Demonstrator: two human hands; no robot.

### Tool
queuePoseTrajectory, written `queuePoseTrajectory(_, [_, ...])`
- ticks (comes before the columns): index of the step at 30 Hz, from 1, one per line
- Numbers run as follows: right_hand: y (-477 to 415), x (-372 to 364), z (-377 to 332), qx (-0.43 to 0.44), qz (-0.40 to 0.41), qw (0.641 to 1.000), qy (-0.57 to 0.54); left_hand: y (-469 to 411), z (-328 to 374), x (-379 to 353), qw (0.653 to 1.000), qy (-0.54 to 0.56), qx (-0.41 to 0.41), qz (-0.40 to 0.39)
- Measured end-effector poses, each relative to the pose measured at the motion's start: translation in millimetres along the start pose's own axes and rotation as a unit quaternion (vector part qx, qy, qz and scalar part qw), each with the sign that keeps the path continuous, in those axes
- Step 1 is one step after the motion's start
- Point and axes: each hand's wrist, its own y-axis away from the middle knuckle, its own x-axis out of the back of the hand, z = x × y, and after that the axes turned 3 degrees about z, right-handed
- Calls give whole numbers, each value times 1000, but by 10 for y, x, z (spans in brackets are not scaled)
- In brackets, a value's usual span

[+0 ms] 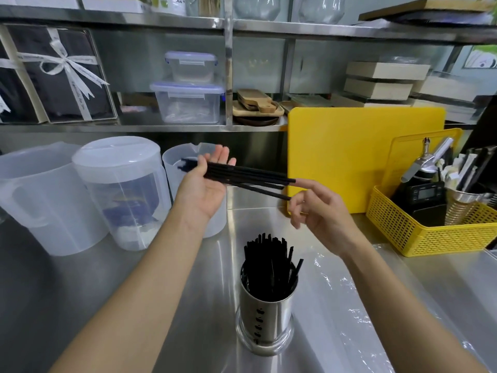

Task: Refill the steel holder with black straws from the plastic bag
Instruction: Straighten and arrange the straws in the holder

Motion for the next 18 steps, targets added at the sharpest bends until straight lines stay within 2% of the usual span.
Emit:
queuePoseTrajectory(2, [41,28,-9,-14,-25,999,28,5,-116,76,996,59,37,55])
queuePoseTrajectory(5, [100,-77,-33,3,-8,984,178,67,-382,113,987,86,93,97])
queuePoseTrajectory(7, [112,-213,-68,80,56,968,233,144,-587,125,986,36,129,96])
queuePoseTrajectory(10, [108,-286,-126,170,167,946,221,226,-695,147,979,-31,166,115])
queuePoseTrajectory(12, [131,-279,-207,185,192,937,224,211,-613,188,977,-30,150,151])
queuePoseTrajectory(14, [163,-244,-312,192,196,934,228,142,-495,273,972,-92,106,188])
queuePoseTrajectory(18, [238,-203,-544,190,142,936,258,92,-332,461,948,-234,29,213])
